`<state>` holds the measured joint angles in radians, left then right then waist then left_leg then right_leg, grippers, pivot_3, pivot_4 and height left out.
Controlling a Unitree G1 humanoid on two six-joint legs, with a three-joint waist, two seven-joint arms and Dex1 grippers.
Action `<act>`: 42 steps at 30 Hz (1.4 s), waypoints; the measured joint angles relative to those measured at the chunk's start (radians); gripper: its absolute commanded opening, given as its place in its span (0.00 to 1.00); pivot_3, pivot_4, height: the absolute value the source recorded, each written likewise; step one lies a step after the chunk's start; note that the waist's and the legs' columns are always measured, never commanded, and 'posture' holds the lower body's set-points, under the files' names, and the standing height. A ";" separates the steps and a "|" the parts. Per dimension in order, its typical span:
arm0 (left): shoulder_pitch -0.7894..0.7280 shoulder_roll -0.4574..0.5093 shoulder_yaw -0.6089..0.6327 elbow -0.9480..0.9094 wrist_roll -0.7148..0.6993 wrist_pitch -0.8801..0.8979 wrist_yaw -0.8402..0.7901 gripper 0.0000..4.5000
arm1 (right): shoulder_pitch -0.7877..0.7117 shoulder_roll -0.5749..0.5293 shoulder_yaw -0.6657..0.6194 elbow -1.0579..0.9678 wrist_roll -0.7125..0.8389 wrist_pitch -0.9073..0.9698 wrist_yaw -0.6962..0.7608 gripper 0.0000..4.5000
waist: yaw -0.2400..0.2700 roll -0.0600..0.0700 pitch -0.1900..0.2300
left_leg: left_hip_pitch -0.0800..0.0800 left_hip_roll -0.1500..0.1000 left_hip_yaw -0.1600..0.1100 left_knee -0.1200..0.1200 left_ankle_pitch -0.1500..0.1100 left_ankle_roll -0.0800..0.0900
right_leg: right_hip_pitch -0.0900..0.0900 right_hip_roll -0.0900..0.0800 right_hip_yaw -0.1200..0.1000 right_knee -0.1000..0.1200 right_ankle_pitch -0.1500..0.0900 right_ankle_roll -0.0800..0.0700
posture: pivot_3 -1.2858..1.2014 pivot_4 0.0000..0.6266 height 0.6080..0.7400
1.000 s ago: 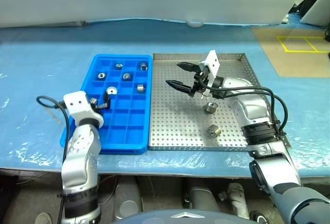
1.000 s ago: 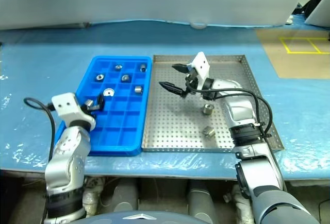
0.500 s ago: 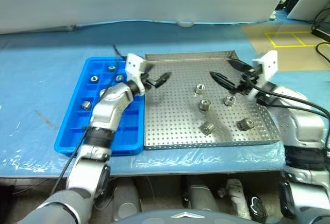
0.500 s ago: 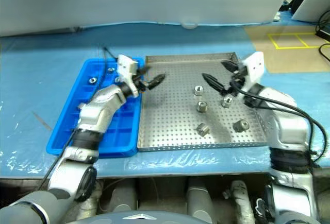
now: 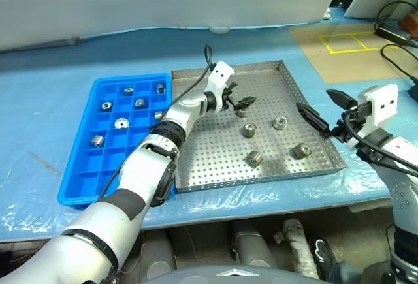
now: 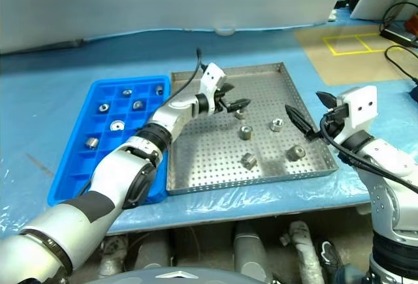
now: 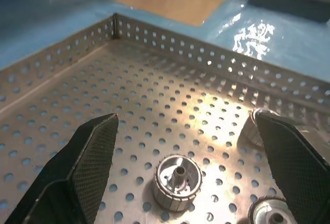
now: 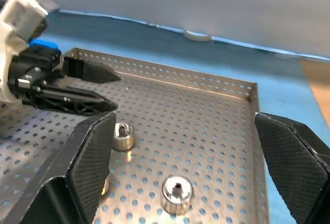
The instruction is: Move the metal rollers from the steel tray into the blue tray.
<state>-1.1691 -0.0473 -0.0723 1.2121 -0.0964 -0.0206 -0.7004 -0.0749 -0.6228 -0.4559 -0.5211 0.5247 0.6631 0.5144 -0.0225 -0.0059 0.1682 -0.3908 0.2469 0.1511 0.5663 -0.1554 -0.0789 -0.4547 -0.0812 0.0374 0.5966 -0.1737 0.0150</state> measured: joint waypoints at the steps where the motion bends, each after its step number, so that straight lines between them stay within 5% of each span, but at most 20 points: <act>1: 0.000 -0.003 -0.004 0.014 0.014 -0.008 0.007 0.99 | 0.010 0.000 -0.007 -0.011 0.007 0.002 -0.008 1.00 | -0.002 0.000 0.000 | 0.000 0.000 0.000 0.000 0.000 0.001 | 0.000 0.000 0.000 -0.002 0.000 0.001 | 0.29 0.24 1.00; 15: -0.006 -0.070 -0.002 0.116 0.148 -0.036 0.200 0.99 | 0.085 0.015 -0.048 -0.091 0.068 0.014 -0.099 1.00 | -0.048 0.001 0.000 | -0.013 -0.007 0.002 0.010 -0.008 0.014 | 0.002 -0.010 -0.001 -0.015 0.004 0.009 | 0.27 0.24 1.00; 18: -0.006 -0.077 0.016 0.121 0.152 -0.032 0.249 0.86 | 0.091 0.011 -0.054 -0.102 0.073 0.014 -0.107 1.00 | -0.052 0.001 0.000 | -0.013 -0.007 0.002 0.010 -0.009 0.014 | 0.001 -0.010 -0.001 -0.016 0.004 0.009 | 0.27 0.24 1.00; 25: -0.002 -0.071 0.072 0.126 0.144 0.001 0.271 0.36 | 0.094 0.010 -0.056 -0.119 0.084 0.014 -0.118 1.00 | -0.056 0.001 0.000 | -0.014 -0.008 0.002 0.010 -0.009 0.015 | 0.001 -0.011 -0.002 -0.017 0.003 0.011 | 0.27 0.24 1.00; 36: -0.016 -0.028 0.229 0.106 0.020 0.029 0.159 0.36 | 0.017 0.016 -0.016 -0.114 0.102 0.008 -0.122 1.00 | -0.074 0.001 0.000 | -0.015 -0.007 0.001 0.009 -0.009 0.015 | 0.000 -0.011 -0.003 -0.018 0.006 0.007 | 0.31 0.24 1.00; 42: 0.013 0.017 0.318 -0.138 -0.125 0.090 0.093 0.36 | -0.146 0.044 0.130 0.024 0.097 -0.028 -0.065 1.00 | -0.065 0.000 0.000 | -0.015 -0.007 0.001 0.009 -0.009 0.015 | 0.000 -0.012 -0.004 -0.017 0.008 0.004 | 0.39 0.24 1.00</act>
<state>-1.1564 -0.0300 0.2458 1.0744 -0.2214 0.0694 -0.6072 -0.2214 -0.5787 -0.3255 -0.4968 0.6213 0.6355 0.4493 -0.0877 -0.0054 0.1681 -0.4062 0.2396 0.1526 0.5752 -0.1644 -0.0641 -0.4551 -0.0930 0.0338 0.5796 -0.1659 0.0190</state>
